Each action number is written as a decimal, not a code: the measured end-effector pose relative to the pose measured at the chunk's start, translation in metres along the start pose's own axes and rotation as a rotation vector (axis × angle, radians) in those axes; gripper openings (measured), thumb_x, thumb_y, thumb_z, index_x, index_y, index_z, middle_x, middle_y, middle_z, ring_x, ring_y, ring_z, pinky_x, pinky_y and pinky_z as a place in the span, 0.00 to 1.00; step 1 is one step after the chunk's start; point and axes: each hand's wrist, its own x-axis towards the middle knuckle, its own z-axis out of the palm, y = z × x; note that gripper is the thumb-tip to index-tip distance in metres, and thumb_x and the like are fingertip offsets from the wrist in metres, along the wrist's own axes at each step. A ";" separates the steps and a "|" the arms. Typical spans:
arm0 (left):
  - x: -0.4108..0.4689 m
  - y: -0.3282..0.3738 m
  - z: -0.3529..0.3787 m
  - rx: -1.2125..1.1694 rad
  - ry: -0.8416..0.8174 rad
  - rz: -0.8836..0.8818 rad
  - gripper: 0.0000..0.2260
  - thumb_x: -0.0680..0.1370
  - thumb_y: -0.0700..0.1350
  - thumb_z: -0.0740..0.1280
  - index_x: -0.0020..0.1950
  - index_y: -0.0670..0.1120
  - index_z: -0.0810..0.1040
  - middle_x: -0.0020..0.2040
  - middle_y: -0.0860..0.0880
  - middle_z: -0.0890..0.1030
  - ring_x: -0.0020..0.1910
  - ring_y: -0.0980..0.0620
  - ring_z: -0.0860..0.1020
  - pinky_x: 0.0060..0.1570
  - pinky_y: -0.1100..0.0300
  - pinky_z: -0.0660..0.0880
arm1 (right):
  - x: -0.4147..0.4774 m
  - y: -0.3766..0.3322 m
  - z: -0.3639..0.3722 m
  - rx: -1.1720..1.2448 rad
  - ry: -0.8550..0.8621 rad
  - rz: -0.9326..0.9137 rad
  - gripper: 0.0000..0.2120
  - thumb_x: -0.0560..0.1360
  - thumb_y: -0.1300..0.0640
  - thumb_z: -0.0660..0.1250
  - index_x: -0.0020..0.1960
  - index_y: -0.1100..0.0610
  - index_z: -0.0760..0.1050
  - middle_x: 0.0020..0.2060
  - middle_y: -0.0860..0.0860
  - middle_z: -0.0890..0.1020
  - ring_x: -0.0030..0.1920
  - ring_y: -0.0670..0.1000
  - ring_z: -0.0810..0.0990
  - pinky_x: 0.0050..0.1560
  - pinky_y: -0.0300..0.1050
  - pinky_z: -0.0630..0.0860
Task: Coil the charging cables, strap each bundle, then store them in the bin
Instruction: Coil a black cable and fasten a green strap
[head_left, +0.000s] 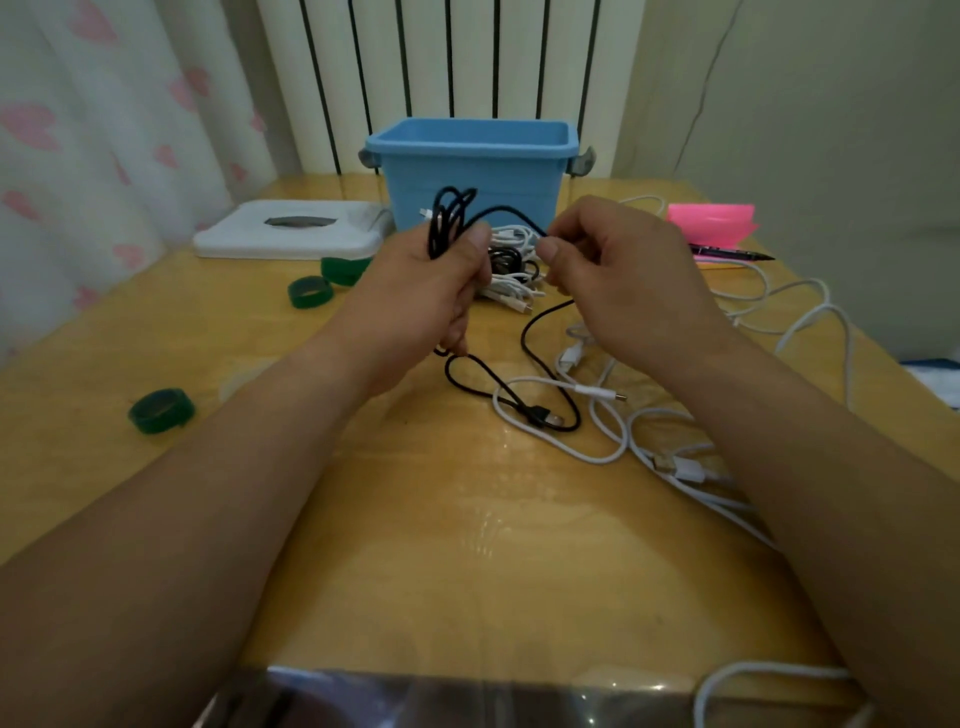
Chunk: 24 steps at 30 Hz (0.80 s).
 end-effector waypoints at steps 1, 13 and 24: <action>-0.001 0.000 0.001 0.022 0.005 0.000 0.18 0.89 0.55 0.61 0.47 0.44 0.75 0.28 0.50 0.69 0.26 0.51 0.71 0.33 0.53 0.79 | 0.000 0.000 0.000 -0.005 -0.004 -0.006 0.06 0.83 0.48 0.68 0.54 0.49 0.80 0.41 0.45 0.85 0.43 0.48 0.84 0.48 0.56 0.82; -0.005 0.005 0.010 -0.133 0.157 -0.064 0.21 0.89 0.53 0.59 0.48 0.41 0.83 0.37 0.44 0.81 0.29 0.48 0.76 0.37 0.52 0.82 | -0.006 -0.010 0.004 -0.032 -0.050 -0.080 0.08 0.85 0.51 0.64 0.61 0.49 0.78 0.47 0.47 0.85 0.47 0.51 0.82 0.50 0.56 0.80; -0.002 -0.001 0.022 -0.276 0.048 0.044 0.16 0.89 0.52 0.60 0.66 0.44 0.81 0.62 0.45 0.87 0.63 0.45 0.85 0.66 0.44 0.81 | -0.011 -0.018 0.012 0.049 -0.099 -0.113 0.09 0.82 0.52 0.68 0.61 0.46 0.80 0.49 0.43 0.86 0.50 0.47 0.84 0.51 0.52 0.81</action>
